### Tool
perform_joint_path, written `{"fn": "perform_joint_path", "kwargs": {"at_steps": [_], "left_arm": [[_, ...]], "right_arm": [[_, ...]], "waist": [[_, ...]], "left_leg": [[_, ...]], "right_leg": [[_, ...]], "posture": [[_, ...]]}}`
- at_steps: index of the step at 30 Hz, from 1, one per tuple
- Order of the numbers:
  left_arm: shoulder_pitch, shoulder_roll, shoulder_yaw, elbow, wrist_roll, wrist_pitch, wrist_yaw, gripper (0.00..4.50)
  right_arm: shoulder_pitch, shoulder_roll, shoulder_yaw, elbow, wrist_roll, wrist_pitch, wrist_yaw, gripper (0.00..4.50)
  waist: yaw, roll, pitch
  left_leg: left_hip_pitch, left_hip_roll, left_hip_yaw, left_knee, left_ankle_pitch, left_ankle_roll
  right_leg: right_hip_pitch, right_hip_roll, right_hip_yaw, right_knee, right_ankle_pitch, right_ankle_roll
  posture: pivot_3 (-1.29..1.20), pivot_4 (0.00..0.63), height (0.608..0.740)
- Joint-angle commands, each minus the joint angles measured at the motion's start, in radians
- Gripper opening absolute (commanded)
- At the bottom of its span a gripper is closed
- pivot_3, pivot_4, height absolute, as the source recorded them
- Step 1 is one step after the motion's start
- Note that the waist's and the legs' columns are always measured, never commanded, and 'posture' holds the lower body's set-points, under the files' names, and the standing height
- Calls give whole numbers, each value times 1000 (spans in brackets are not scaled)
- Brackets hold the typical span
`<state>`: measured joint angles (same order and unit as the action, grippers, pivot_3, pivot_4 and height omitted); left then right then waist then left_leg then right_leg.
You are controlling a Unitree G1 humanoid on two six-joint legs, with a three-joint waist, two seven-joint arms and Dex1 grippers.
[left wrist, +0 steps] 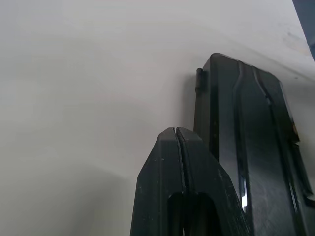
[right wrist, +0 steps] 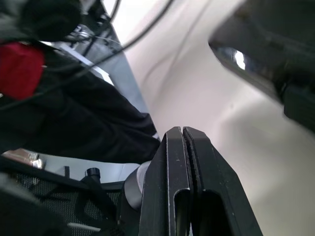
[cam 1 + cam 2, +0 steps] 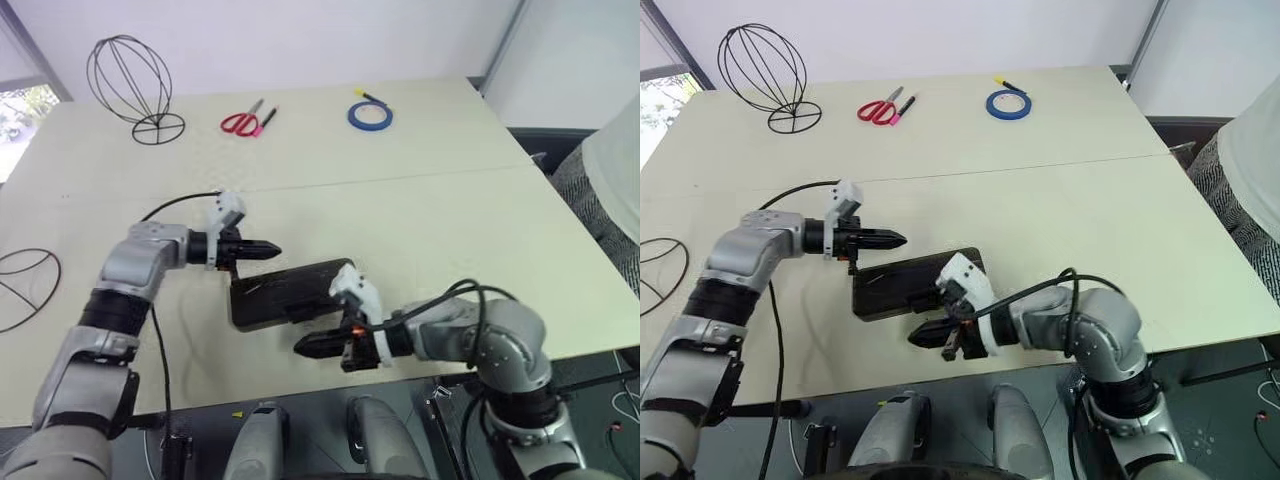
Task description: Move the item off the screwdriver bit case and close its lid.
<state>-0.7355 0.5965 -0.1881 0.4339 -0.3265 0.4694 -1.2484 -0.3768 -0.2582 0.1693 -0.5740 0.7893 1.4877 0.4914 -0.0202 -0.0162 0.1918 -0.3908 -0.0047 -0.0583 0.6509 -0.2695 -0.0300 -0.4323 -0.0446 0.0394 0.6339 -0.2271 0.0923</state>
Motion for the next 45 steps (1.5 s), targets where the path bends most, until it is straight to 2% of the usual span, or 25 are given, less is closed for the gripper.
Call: {"fn": "perform_joint_path", "kwargs": {"at_steps": [1,7,14,24,33,45], "left_arm": [[-45,-21,-12,53,42,-64,-27,0],[-90,-73,-24,148,94,-132,-52,0],[-121,-132,-28,181,127,-179,-71,0],[-91,-163,-58,205,177,-215,-105,0],[-53,-189,-102,216,236,-278,-123,0],[38,-194,-139,110,267,-269,-155,0]], "right_arm": [[24,83,-21,-4,-51,26,-129,31],[71,157,-6,-8,-153,18,-280,31],[122,178,11,-31,-214,16,-352,31],[124,195,40,-31,-263,-31,-385,31],[84,205,84,31,-339,-156,-406,31],[47,202,116,75,-382,-258,-417,31]], "waist": [[0,0,0],[1,0,0],[1,0,0],[-1,0,0],[-4,0,-1],[-26,0,-9]], "left_leg": [[0,0,0,0,0,0],[0,0,0,0,0,0],[0,0,-1,0,0,0],[0,0,-1,0,0,0],[2,0,-1,0,0,0],[6,1,-2,-2,0,0]], "right_leg": [[0,0,0,0,0,0],[0,0,0,1,0,0],[0,0,0,1,0,0],[0,0,0,1,0,0],[1,1,0,1,0,0],[4,2,0,1,0,0]], "posture": [[0,150,740],[0,150,740],[0,150,740],[0,150,740],[0,150,740],[0,150,740]]}}
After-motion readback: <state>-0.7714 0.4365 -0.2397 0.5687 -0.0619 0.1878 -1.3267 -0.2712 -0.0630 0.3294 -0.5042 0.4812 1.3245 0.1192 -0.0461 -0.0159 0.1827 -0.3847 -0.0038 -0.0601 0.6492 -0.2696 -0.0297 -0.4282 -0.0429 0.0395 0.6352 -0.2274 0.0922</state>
